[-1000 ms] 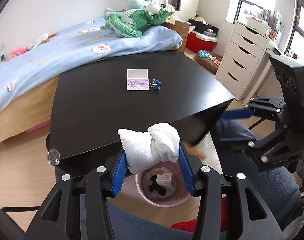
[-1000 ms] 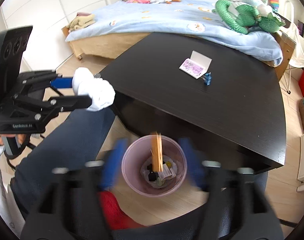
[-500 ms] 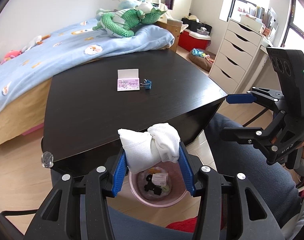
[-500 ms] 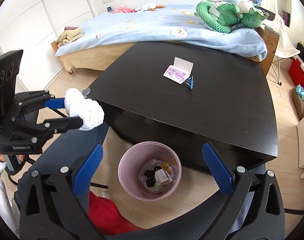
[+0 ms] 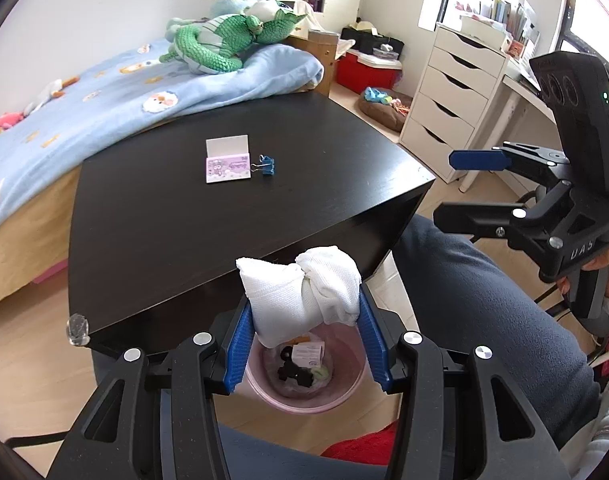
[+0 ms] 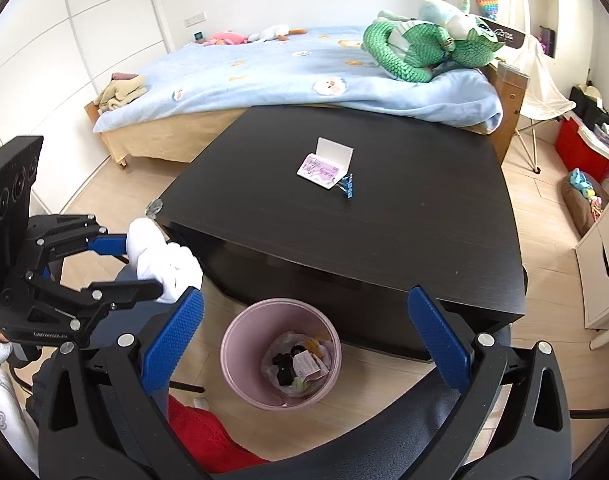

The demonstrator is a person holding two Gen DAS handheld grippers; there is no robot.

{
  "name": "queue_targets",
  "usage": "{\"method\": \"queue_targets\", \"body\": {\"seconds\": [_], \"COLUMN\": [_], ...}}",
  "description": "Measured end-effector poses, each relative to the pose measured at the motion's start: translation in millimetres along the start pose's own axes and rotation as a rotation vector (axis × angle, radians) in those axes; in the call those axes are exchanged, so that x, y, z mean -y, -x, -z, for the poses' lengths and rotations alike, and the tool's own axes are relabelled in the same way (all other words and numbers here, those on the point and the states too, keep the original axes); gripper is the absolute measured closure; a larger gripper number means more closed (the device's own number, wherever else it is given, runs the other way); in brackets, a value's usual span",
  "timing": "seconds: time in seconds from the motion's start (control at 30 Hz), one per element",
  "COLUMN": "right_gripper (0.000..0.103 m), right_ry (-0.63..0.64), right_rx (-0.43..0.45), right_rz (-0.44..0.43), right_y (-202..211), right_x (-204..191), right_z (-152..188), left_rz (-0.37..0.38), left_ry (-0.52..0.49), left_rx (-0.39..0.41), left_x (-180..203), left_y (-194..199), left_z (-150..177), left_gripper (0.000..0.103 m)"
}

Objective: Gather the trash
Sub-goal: 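Open the left gripper over the wastebasket to drop the white socks, then reach the right gripper to the blue binder clip and grasp it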

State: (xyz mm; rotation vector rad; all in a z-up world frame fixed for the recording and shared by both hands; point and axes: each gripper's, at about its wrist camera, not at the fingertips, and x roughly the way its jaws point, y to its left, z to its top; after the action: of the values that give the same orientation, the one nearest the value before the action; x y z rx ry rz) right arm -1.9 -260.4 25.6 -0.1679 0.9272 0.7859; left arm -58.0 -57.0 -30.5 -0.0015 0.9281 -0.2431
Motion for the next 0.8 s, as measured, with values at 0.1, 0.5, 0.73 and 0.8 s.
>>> {"method": "queue_targets", "body": {"seconds": [0.1, 0.5, 0.73, 0.8], "right_gripper": [0.003, 0.003, 0.003, 0.003], "right_ry": [-0.021, -0.041, -0.037, -0.036], "right_rx": [0.004, 0.007, -0.001, -0.006], "right_rz": [-0.001, -0.002, -0.003, -0.002], "right_y": [1, 1, -3, -5], "right_x": [6, 11, 8, 7], "right_z": [0, 1, 3, 4], "left_rz": [0.006, 0.008, -0.031, -0.033], "left_ry": [-0.01, -0.005, 0.059, 0.07], "left_rx": [-0.005, -0.004, 0.025, 0.03], "left_x": [3, 2, -12, -15], "left_y": [-2, -10, -5, -4], "left_z": [-2, -4, -2, -2], "left_gripper": [0.055, 0.011, 0.008, 0.008]}}
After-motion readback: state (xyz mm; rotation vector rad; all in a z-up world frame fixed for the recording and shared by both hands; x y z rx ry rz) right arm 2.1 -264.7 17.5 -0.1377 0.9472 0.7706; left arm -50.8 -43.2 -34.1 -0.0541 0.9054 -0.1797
